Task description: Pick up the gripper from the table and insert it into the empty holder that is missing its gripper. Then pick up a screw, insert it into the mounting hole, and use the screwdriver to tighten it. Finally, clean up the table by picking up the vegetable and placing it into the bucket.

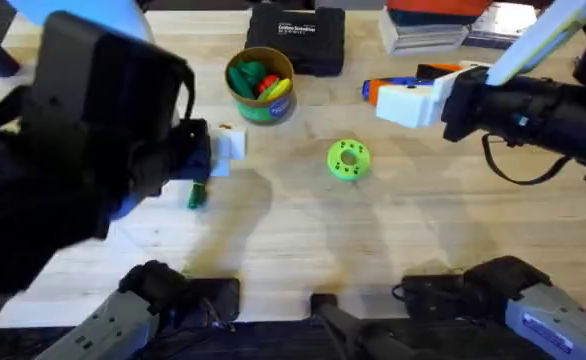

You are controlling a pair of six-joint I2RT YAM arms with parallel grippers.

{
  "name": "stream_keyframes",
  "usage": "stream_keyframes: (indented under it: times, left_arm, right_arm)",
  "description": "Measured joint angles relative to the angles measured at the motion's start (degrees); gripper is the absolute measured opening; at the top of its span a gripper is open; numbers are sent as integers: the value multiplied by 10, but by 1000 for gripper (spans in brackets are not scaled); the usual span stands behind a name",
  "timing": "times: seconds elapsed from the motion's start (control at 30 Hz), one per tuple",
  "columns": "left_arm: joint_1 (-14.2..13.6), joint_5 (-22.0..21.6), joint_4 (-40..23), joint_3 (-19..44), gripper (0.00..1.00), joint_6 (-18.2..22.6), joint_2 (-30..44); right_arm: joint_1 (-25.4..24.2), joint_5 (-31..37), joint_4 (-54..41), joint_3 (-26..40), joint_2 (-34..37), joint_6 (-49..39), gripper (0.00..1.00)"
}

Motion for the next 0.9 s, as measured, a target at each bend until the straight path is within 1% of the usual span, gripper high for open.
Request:
stream_keyframes:
  times: [0.07, 0.17, 0.2, 0.3, 0.43, 0.57, 0.63, 0.8, 0.9]
  left_arm:
    - [24, 13, -2, 2, 985, -17, 23]
    - [46, 25, -5, 2, 985, -33, 41]
    - [59, 27, -14, 2, 985, -40, 52]
    - [75, 27, -18, 2, 985, -43, 68]
    - [101, 28, -26, 2, 985, -46, 110]
    - [124, 48, -25, -3, 985, -47, 162]
    - [129, 65, -21, -12, 985, -47, 188]
    - [129, 105, 2, -41, 985, -49, 238]
    - [129, 122, 12, -58, 985, -49, 262]
  right_arm:
    - [0, 0, 0, 0, 0, 0, 994]
    - [0, 0, 0, 0, 0, 0, 994]
    - [0, 0, 0, 0, 0, 0, 994]
    - [0, 0, 0, 0, 0, 0, 994]
    - [0, 0, 0, 0, 0, 0, 994]
    - [0, 0, 0, 0, 2, 0, 994]
    - [0, 0, 0, 0, 6, 0, 994]
    - [0, 0, -1, 0, 19, 0, 993]
    - [0, 0, -1, 0, 26, 0, 994]
